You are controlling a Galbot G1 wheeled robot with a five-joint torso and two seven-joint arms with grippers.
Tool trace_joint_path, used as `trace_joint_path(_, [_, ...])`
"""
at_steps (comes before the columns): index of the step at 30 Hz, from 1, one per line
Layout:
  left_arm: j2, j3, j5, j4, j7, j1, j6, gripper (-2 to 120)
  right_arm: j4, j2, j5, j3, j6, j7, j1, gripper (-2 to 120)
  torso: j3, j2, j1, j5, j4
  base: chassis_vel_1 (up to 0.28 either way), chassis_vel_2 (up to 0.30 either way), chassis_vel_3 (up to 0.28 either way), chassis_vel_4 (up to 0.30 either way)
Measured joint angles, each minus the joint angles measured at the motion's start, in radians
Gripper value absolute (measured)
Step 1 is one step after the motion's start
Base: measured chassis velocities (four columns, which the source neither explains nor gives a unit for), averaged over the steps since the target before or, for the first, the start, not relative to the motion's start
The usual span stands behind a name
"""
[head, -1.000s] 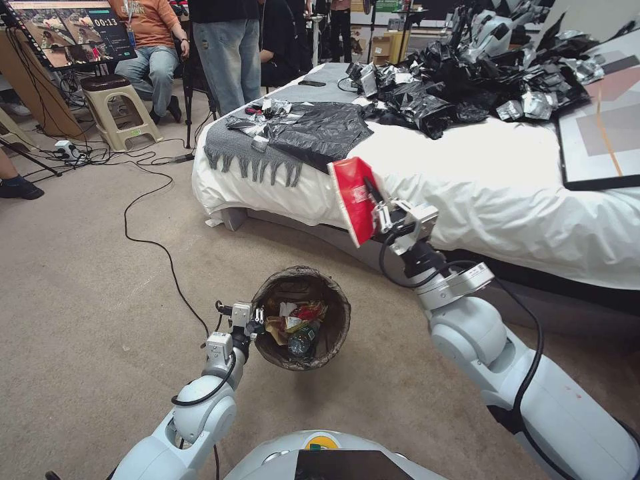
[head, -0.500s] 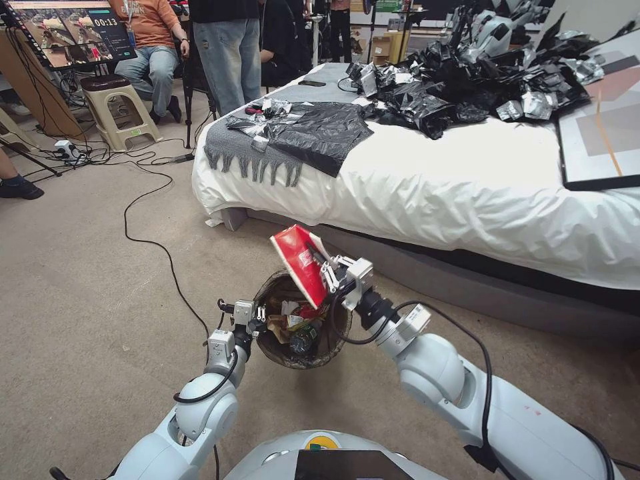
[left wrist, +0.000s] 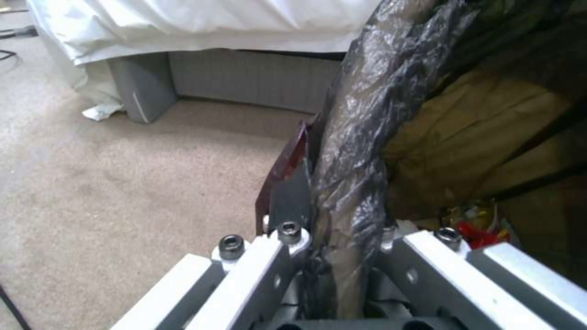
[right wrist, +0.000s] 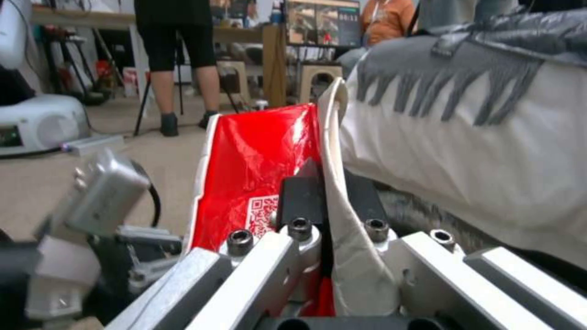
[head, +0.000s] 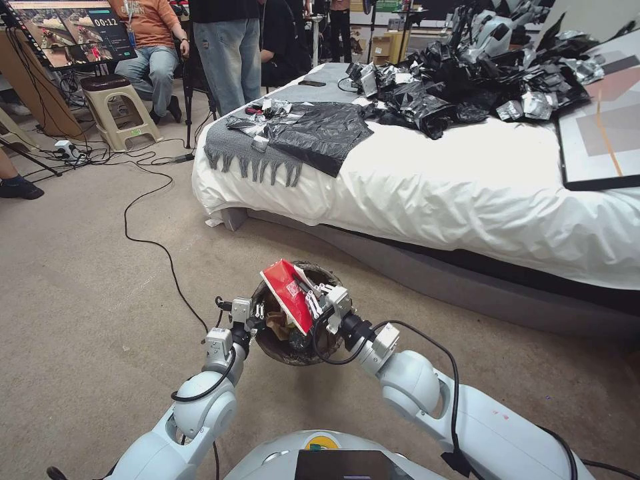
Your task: Pick up the trash bin, then pick up the garbage from the floor and place it into the trash bin.
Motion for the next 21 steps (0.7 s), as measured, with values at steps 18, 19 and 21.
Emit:
trace_joint_path(18, [-0.004, -0.009, -0.005, -0.011, 0.0, 0.004, -0.003, 3, -0.108, 0.021, -0.017, -0.035, 0.0, 0.041, 0.059, 29, 0.0, 0.0, 0.0, 0.0, 0.0, 0.0, 0.0, 0.0, 0.0])
trace_joint_path(19, [-0.004, -0.009, -0.005, -0.011, 0.0, 0.004, -0.003, 3, -0.108, 0.021, -0.017, -0.035, 0.0, 0.041, 0.059, 29, 0.0, 0.0, 0.0, 0.0, 0.0, 0.0, 0.0, 0.0, 0.0])
trace_joint_path(21, [-0.004, -0.009, -0.007, -0.01, 0.0, 0.003, -0.003, 3, -0.107, 0.02, -0.016, -0.036, -0.003, 0.046, 0.061, 39, 0.0, 0.0, 0.0, 0.0, 0.0, 0.0, 0.0, 0.0, 0.0])
